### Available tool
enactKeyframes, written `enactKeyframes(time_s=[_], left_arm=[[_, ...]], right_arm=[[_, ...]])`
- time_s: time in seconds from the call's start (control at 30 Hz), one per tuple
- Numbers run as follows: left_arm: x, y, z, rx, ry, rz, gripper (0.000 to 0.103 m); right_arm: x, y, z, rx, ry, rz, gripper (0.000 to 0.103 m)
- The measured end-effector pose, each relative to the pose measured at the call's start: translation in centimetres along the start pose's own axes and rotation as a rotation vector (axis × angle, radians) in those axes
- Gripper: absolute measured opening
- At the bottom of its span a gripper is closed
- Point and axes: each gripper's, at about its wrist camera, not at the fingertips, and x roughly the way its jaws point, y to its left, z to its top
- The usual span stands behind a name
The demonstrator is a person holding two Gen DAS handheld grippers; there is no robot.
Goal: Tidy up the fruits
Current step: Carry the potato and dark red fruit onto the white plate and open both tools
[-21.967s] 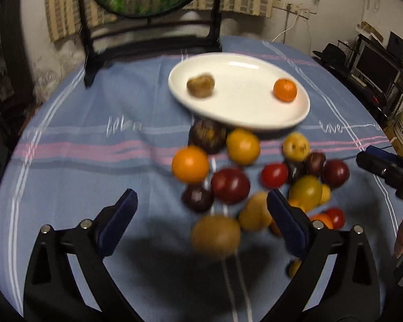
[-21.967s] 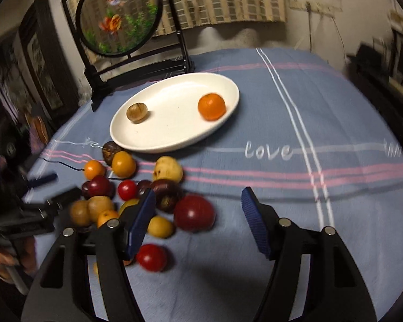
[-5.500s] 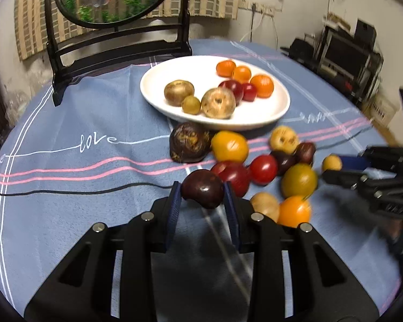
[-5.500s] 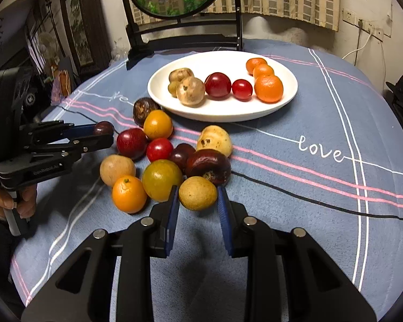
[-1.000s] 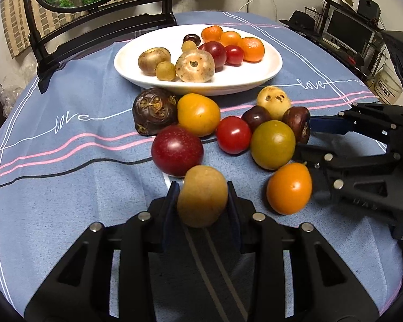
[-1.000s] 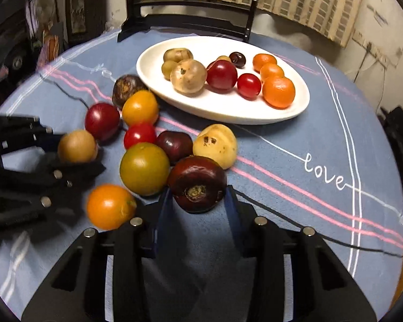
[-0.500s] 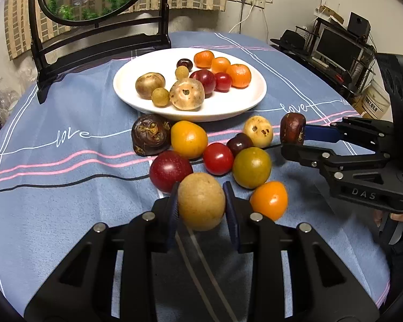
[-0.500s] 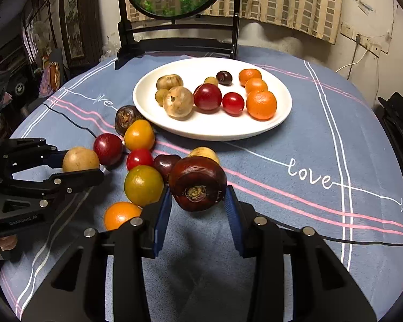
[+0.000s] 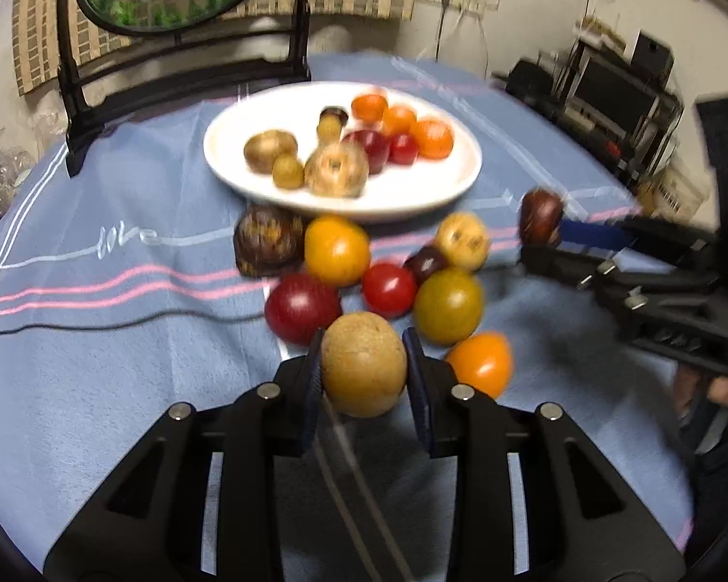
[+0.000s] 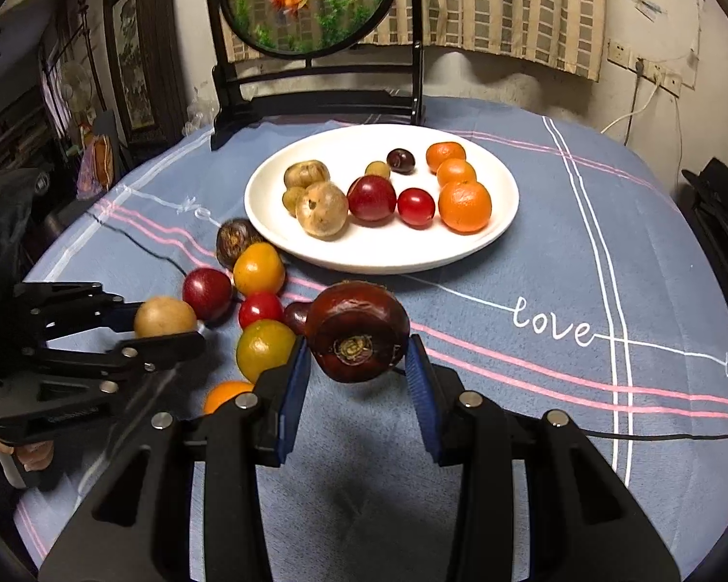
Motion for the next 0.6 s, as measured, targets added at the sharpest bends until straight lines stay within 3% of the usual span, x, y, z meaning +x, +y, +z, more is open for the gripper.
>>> enactKeyframes(time_s=[0.13,0.33,0.6], left_arm=[[-0.6,0.1,1.7,-0.023,-0.026,-0.017,0.031],[1.1,0.6,6.5,0.000,-0.017,0.053,0.031],[4.9,2.0,13.2,-0.042,-0.003,0.077,0.031]], right_arm=[[-0.6,-1.0,1.0,0.069,-0.034,0.015,0.041],[0.0,-1.7,4.1,0.087,-0.076,-0.018,0.041],[4.9,-3.1,7.6,0.099,-0.021,-0.045,0.041]])
